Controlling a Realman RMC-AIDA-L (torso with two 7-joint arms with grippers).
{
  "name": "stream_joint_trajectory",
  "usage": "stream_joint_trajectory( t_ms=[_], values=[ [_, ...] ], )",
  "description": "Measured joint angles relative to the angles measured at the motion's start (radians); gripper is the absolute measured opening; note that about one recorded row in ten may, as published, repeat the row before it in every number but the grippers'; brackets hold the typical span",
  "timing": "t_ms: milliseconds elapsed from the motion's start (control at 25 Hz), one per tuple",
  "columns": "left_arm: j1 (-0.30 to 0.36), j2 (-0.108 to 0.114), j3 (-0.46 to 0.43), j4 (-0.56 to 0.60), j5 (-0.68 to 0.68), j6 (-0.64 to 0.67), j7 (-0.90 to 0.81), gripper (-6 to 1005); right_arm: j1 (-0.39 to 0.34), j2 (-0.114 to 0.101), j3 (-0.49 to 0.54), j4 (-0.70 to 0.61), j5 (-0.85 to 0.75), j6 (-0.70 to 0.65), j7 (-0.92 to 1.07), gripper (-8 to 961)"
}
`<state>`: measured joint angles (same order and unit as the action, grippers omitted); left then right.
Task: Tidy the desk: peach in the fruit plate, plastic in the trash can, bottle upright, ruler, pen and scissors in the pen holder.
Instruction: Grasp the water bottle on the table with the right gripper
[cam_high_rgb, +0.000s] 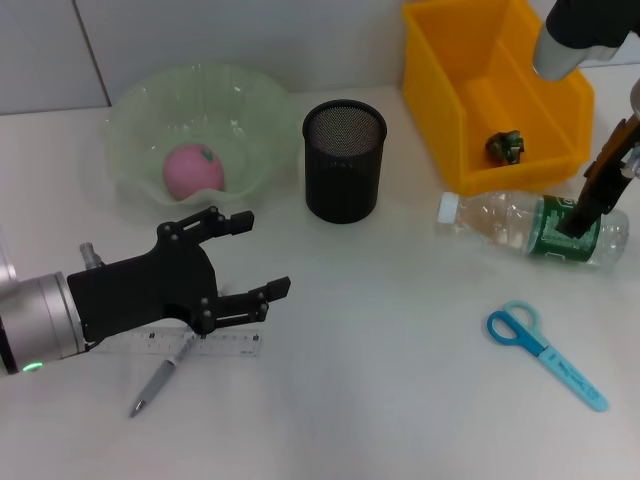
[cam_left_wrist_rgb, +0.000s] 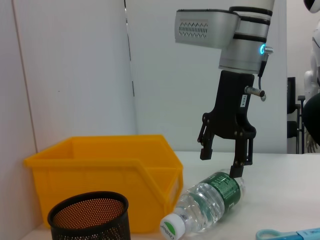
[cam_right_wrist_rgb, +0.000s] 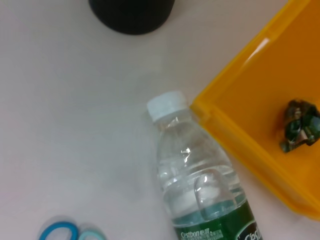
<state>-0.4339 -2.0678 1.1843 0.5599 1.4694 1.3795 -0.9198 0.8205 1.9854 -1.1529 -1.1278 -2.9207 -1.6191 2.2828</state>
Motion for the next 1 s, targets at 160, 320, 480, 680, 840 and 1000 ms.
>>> stream_joint_trajectory(
  t_ms=[160,320,480,680,840,1000],
  values=[
    [-0.004,0.000,0.000,0.000,0.000,-0.002,0.000,859,0.003,-0.009,-0.013,0.024,0.000,0.042,-0.003,846],
    [-0.004,0.000,0.000,0.000,0.000,-0.002,-0.001,859,0.018,-0.011,-0.041,0.081,0.000,0.093,-0.003,846],
    [-0.005,0.000,0.000,0.000,0.000,-0.002,-0.001,859,0.032,-0.014,-0.058,0.124,0.000,0.115,0.000,846],
    [-0.005,0.000,0.000,0.000,0.000,-0.002,-0.001,859,0.049,-0.014,-0.059,0.166,0.000,0.141,0.001,845],
    [-0.005,0.000,-0.001,0.000,0.000,-0.002,-0.001,859,0.059,-0.011,-0.059,0.195,0.000,0.157,0.000,845],
    [-0.005,0.000,-0.001,0.000,0.000,-0.002,-0.001,859,0.075,-0.011,-0.072,0.252,0.000,0.187,-0.001,844]
  ],
)
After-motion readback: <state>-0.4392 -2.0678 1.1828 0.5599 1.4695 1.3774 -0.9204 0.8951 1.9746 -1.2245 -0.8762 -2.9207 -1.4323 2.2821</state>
